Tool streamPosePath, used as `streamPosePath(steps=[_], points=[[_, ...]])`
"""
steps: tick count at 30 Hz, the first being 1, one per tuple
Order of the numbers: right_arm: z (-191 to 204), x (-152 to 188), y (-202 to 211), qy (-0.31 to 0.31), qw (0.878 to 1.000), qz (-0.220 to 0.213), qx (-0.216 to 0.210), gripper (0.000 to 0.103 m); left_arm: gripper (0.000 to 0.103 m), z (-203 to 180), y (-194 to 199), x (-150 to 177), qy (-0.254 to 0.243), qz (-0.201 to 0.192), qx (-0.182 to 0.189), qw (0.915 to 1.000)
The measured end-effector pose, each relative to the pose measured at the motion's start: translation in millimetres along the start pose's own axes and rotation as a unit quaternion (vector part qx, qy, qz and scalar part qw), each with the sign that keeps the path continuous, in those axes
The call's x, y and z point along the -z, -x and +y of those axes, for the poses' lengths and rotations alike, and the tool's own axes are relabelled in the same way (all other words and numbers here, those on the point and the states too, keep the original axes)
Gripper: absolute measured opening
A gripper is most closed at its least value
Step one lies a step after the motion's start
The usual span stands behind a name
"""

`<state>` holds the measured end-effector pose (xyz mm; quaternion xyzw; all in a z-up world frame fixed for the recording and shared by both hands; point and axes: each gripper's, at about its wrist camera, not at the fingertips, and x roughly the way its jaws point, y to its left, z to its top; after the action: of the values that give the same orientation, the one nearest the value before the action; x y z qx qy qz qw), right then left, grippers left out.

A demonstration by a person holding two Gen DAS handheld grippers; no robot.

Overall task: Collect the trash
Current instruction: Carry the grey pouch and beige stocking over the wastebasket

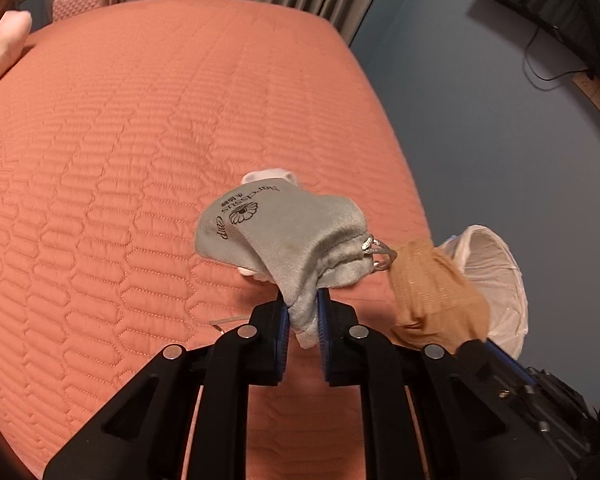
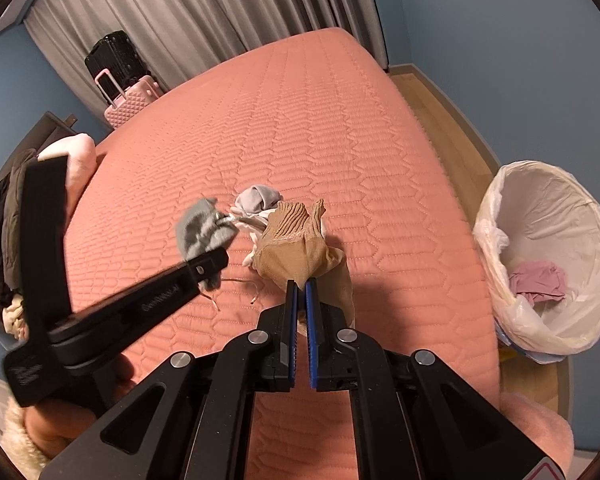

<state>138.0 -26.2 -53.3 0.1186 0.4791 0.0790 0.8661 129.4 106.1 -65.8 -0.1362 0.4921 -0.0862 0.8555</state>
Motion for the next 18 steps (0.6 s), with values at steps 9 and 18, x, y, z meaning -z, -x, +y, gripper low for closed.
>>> streamPosePath(steps=[9,18], points=[[-23,17,37,-0.008,1.000,-0.019,0.016,0.005,0.012,-49,27,8,-0.048,-0.016,0.022,0.9985],[-64,25,66,-0.043,0.998,-0.043,0.035,0.004,0.012,-114,22,17,-0.109,-0.015,0.049,0.9927]])
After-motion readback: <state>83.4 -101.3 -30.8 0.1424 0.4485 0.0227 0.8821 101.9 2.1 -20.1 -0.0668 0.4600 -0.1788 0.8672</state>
